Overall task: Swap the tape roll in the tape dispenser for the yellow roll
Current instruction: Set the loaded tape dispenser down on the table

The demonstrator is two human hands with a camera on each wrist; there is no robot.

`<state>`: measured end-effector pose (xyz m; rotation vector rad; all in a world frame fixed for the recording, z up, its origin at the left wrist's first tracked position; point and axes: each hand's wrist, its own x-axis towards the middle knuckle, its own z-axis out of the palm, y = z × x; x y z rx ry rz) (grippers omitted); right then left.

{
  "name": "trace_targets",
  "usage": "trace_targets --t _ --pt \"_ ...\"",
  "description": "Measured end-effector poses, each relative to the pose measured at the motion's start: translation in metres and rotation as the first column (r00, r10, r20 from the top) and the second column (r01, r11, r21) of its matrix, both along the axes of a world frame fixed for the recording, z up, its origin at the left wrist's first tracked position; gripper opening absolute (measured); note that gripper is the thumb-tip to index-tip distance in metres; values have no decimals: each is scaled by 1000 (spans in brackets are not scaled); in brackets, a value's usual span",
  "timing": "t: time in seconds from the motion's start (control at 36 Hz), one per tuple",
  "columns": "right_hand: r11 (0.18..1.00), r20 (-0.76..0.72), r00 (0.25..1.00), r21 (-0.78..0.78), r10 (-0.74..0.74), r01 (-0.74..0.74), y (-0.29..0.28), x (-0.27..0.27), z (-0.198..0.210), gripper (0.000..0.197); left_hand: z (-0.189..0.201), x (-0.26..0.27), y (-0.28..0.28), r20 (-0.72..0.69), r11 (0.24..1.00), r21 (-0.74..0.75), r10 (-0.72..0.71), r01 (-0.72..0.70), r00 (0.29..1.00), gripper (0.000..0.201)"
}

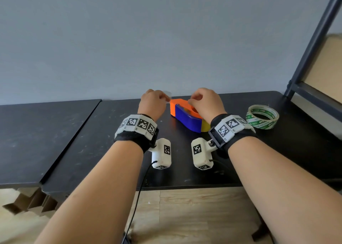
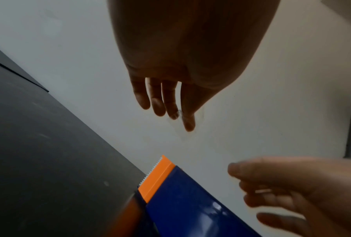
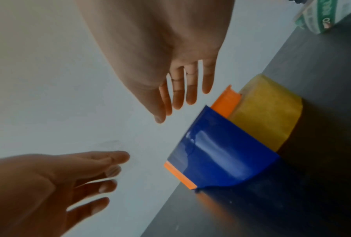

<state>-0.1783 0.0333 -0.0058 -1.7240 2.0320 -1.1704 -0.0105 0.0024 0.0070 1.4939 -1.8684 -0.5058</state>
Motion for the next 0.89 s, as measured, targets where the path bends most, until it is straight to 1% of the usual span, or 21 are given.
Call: trace_targets --t 0.08,0.14,0.25,0.33,0.47,0.56,0.64,0.69,0.78,0.89 --pt "996 -7 999 -73 42 -42 5 -1 6 14 3 -7 8 75 999 3 -33 33 997 33" --pt "994 -35 998 -90 60 -63 8 -2 9 16 5 -13 12 146 999 -7 -45 46 988 33" --pt "993 -76 994 -86 80 -86 14 -6 9 23 8 -26 20 293 997 -33 -63 76 954 31" --pt "993 -89 993 -88 77 -85 21 -11 11 25 10 -36 27 355 992 -26 -103 120 929 32" --pt "994 -120 992 -91 48 -59 26 -22 11 14 14 -54 35 415 984 10 -164 176 895 31" --pt "994 -90 996 -106 23 -32 29 -30 14 12 17 -64 39 381 984 36 -176 176 908 30" --pt "991 -50 999 -134 7 -14 33 -38 14 9 20 -73 43 273 976 80 -216 201 938 35" --pt "990 -43 999 -138 -7 1 35 -41 12 7 22 -79 46 197 961 131 -266 244 944 37" --pt "990 -48 998 -142 -34 27 40 -46 9 10 24 -89 48 167 942 201 -305 270 938 38" --pt "987 -33 996 -143 -80 74 45 -56 5 12 25 -103 52 101 933 222 -311 284 945 38"
